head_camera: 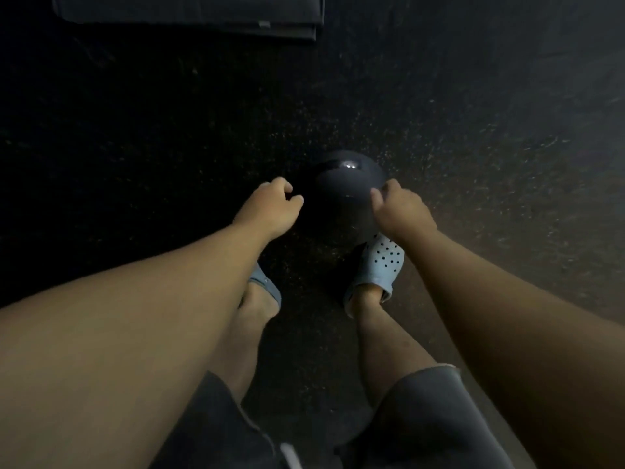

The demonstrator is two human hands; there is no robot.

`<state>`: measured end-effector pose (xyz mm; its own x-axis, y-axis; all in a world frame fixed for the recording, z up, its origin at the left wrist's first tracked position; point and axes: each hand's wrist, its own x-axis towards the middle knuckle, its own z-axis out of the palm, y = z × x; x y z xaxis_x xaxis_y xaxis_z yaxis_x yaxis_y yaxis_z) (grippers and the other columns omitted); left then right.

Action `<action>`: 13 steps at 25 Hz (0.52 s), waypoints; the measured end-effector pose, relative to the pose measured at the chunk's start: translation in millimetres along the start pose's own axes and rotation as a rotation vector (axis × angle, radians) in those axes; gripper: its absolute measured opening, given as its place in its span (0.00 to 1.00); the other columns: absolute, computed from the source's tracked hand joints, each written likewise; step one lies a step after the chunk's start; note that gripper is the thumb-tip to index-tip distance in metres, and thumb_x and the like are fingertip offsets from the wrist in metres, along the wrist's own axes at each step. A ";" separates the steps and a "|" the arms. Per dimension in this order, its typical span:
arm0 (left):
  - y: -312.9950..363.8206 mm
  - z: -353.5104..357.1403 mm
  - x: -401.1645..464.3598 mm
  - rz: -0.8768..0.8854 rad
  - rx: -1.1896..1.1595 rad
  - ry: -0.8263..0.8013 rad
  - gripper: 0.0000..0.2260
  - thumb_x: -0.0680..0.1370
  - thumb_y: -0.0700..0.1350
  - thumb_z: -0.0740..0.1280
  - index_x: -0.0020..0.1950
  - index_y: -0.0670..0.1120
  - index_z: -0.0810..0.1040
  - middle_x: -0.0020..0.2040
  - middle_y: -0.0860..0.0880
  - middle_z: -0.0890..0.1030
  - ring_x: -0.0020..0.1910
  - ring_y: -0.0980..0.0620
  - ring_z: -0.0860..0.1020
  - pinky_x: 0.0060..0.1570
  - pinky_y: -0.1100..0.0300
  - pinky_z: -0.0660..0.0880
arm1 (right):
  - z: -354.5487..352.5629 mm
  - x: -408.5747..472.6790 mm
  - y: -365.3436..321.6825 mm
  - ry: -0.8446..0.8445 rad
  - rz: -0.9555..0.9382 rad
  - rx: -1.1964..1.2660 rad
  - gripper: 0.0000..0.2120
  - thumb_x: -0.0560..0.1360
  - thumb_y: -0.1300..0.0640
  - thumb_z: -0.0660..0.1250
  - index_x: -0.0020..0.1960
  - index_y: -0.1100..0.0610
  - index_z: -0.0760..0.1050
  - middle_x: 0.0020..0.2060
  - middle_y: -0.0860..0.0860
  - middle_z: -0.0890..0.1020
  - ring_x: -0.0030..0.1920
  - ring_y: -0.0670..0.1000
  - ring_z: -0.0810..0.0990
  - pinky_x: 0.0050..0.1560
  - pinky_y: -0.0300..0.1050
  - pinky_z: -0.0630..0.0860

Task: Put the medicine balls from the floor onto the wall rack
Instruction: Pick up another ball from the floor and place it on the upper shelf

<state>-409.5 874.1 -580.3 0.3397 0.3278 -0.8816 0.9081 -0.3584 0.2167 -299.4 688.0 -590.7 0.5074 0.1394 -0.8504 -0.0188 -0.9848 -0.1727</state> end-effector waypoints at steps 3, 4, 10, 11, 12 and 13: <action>-2.0 35.9 53.0 -0.132 -0.135 0.040 0.24 0.86 0.57 0.60 0.80 0.48 0.68 0.77 0.44 0.71 0.70 0.41 0.76 0.66 0.48 0.73 | 23.6 48.0 23.3 0.035 0.080 0.093 0.31 0.85 0.39 0.49 0.79 0.58 0.63 0.73 0.63 0.71 0.70 0.66 0.73 0.66 0.61 0.70; -2.8 45.3 65.8 -0.189 -0.187 0.052 0.25 0.86 0.58 0.58 0.81 0.48 0.67 0.78 0.43 0.70 0.71 0.41 0.75 0.66 0.48 0.73 | 31.0 58.7 32.8 0.047 0.099 0.138 0.31 0.85 0.38 0.49 0.80 0.57 0.62 0.74 0.63 0.69 0.71 0.66 0.72 0.66 0.60 0.70; 19.9 71.9 117.6 -0.323 -0.558 0.058 0.34 0.81 0.73 0.54 0.78 0.52 0.70 0.75 0.47 0.74 0.70 0.41 0.75 0.72 0.36 0.72 | 50.1 100.4 47.0 0.088 0.167 0.486 0.35 0.82 0.31 0.49 0.79 0.52 0.65 0.73 0.58 0.72 0.70 0.60 0.74 0.68 0.56 0.69; 23.6 73.4 123.6 -0.347 -0.606 0.045 0.38 0.78 0.75 0.55 0.79 0.52 0.69 0.76 0.47 0.74 0.72 0.40 0.75 0.73 0.36 0.71 | 52.2 108.8 47.0 0.065 0.191 0.559 0.36 0.81 0.29 0.49 0.77 0.51 0.67 0.72 0.57 0.74 0.69 0.58 0.74 0.68 0.56 0.70; 25.4 75.2 130.2 -0.370 -0.677 0.029 0.43 0.73 0.79 0.57 0.80 0.52 0.69 0.77 0.47 0.74 0.73 0.39 0.74 0.75 0.35 0.69 | 53.3 116.8 45.8 0.029 0.228 0.648 0.37 0.79 0.27 0.51 0.76 0.51 0.69 0.70 0.55 0.75 0.67 0.57 0.75 0.67 0.55 0.71; 22.3 79.2 139.3 -0.396 -0.775 0.016 0.51 0.66 0.83 0.60 0.80 0.53 0.70 0.77 0.47 0.75 0.74 0.38 0.74 0.75 0.34 0.68 | 54.1 123.4 44.5 -0.015 0.269 0.747 0.40 0.76 0.25 0.53 0.76 0.51 0.70 0.70 0.53 0.76 0.67 0.56 0.75 0.68 0.55 0.71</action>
<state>-361.3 842.5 -731.6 -0.0387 0.3163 -0.9479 0.8689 0.4792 0.1244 -284.2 667.0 -730.2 0.3917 -0.0871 -0.9160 -0.7150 -0.6554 -0.2434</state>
